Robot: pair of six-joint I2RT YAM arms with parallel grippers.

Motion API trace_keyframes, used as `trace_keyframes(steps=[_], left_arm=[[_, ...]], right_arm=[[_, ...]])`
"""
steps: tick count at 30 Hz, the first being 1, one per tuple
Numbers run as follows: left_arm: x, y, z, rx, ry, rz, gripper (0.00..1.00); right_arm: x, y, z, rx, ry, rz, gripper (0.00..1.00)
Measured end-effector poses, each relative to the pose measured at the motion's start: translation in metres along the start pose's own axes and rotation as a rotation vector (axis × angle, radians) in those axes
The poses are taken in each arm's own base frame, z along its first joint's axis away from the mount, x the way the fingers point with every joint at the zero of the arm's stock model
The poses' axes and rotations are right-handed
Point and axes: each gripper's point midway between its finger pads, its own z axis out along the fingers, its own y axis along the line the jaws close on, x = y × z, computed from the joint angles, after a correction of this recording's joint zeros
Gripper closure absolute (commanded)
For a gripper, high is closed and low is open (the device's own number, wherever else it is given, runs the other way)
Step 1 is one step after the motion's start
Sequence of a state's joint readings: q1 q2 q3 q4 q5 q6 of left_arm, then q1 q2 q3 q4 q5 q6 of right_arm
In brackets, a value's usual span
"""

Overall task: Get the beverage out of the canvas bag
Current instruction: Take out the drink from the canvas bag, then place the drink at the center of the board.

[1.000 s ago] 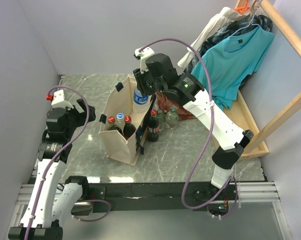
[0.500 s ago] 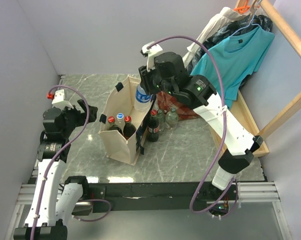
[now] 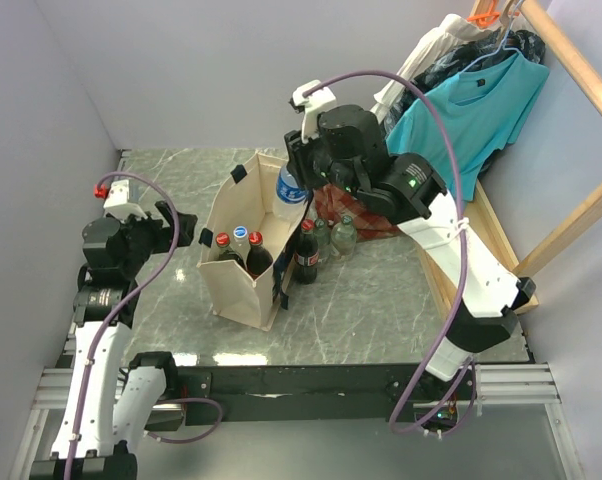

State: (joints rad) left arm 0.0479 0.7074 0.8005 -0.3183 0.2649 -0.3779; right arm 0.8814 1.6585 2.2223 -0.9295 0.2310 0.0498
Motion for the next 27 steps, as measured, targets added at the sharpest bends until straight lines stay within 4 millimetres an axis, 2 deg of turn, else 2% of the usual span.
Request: trace_keyframes(steps=[9,19,27], left_arm=[[-0.011,-0.006,-0.007,0.02,-0.049,0.013,0.04],[-0.003,-0.016,-0.007,0.093,-0.024,0.016,0.04],[-0.004,-0.015,-0.007,0.085,-0.028,0.015,0.04]], right_arm=[[-0.01,-0.008,-0.018,0.03,-0.038,-0.002,1.0],[-0.028,-0.018,-0.045,0.052,-0.101,0.002,1.0],[-0.028,-0.022,-0.053,0.074,-0.104,-0.001,1.0]])
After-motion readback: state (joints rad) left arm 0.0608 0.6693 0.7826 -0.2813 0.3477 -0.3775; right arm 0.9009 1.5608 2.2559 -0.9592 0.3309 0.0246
